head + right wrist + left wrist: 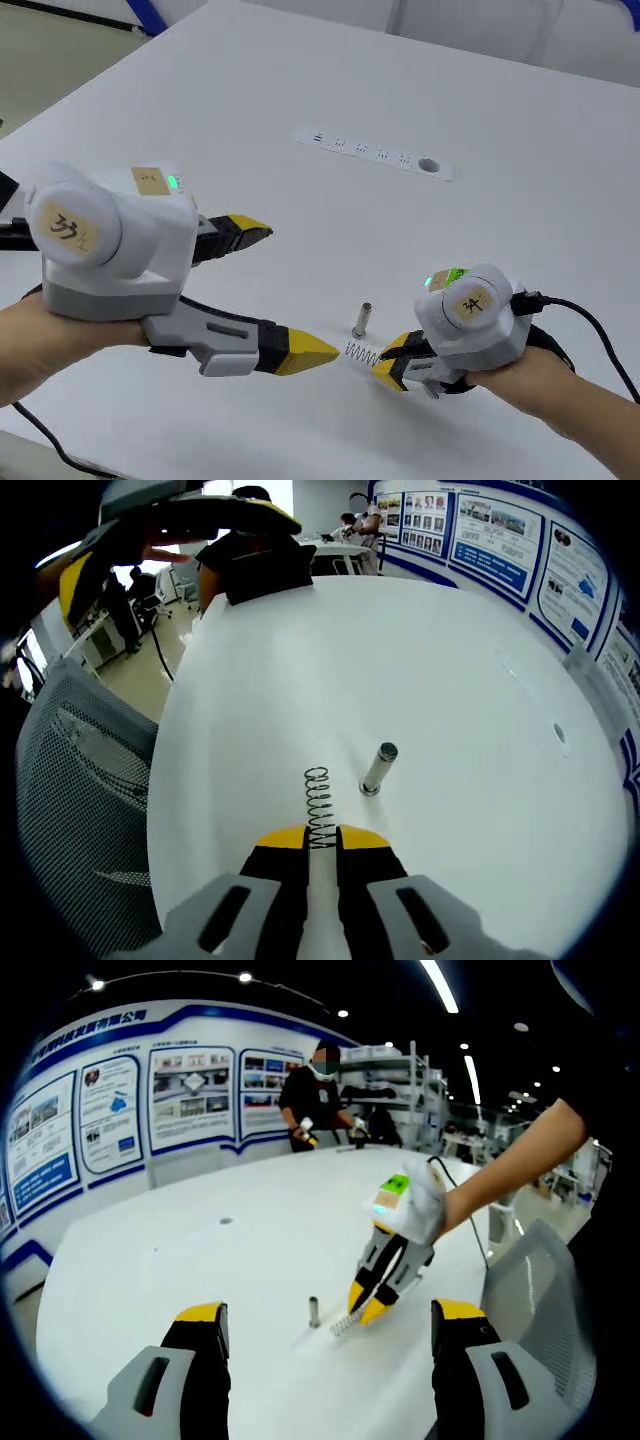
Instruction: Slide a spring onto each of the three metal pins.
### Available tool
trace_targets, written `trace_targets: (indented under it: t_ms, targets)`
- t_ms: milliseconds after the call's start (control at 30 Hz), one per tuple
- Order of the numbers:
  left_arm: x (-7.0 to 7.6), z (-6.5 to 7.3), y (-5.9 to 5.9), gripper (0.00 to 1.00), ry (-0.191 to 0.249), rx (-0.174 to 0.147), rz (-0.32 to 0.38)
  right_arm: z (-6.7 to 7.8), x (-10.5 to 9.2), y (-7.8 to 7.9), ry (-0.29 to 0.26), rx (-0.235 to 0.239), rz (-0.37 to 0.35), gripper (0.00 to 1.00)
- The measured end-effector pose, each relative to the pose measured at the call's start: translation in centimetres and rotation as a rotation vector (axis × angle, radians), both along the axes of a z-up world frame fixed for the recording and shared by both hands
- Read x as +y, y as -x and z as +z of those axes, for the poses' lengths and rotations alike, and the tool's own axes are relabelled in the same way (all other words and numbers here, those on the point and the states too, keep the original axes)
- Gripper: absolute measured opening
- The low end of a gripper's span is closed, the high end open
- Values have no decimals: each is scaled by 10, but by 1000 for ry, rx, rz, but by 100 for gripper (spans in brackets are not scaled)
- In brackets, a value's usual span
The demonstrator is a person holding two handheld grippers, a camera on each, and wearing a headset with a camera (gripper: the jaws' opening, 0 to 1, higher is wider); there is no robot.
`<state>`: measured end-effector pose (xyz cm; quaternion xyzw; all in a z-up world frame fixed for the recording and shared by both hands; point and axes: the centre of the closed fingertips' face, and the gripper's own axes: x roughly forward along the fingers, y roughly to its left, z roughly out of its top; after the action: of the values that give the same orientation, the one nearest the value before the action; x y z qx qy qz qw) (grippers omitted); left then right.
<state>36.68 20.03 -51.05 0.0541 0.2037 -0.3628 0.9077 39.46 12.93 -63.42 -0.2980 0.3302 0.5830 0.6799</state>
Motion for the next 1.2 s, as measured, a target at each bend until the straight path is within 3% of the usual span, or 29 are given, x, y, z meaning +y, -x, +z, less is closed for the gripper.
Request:
trace_targets:
  t_ms: [133,200,300,533,633,867,967,1067,1200]
  targets:
    - [-14,-9,4,78,10,31,-42,38,0,6,-84,-28,-2,10]
    - [-24,-8,5,70,6,17,-73,52,-3,10,-94,-50,12,10]
    - [-43,-3,7,65,-29,-18,-148,71,-10,16,-91,-125,60,11]
    - [-66,5,9,60,-31,-43,-201,86,-26,37,-94,-156,81,11]
    - [-73,3,13,58,-46,-39,-225,92,-30,45,-91,-180,100,11]
    - [-85,0,20,51,-64,-41,-266,105,-35,54,-107,-186,113,11]
    - [-97,2,29,46,-23,-13,-320,111,-35,57,-112,-192,124,11]
    - [-102,-1,30,37,-52,-32,-340,111,-35,57,-114,-188,128,11]
    - [-102,-4,30,34,-62,-23,-347,112,-35,58,-110,-194,142,11]
